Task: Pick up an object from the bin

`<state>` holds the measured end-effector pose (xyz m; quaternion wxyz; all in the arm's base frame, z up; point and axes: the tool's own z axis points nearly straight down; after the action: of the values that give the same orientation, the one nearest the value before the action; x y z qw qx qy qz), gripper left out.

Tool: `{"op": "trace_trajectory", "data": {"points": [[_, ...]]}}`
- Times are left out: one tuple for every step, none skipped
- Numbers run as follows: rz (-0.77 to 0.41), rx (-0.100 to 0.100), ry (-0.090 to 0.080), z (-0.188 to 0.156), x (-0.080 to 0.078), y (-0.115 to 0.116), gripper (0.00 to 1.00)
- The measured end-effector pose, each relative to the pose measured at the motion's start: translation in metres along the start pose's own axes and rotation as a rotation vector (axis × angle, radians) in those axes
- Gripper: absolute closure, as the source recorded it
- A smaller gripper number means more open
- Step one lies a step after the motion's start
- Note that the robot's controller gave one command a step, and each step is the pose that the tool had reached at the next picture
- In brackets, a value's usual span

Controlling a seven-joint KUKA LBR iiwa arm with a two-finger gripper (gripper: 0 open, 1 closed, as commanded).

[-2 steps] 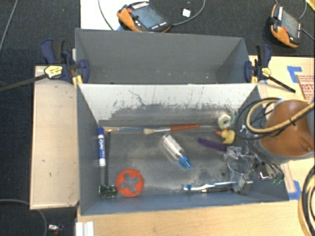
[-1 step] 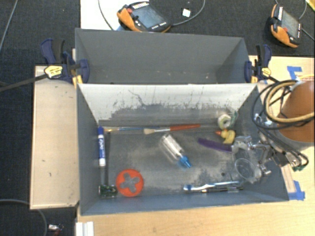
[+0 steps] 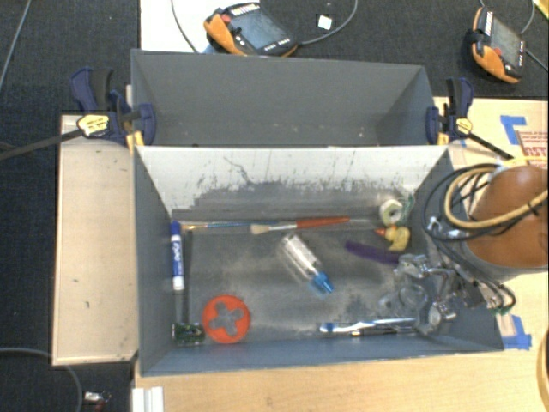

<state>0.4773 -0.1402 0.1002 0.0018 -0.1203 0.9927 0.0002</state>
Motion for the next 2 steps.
{"op": "trace_trajectory", "data": {"points": [[0.200, 0.007, -0.016, 0.0294, -0.0296, 0.0054, 0.00], [-0.299, 0.005, -0.009, 0.0287, -0.0248, -0.0016, 1.00]]}}
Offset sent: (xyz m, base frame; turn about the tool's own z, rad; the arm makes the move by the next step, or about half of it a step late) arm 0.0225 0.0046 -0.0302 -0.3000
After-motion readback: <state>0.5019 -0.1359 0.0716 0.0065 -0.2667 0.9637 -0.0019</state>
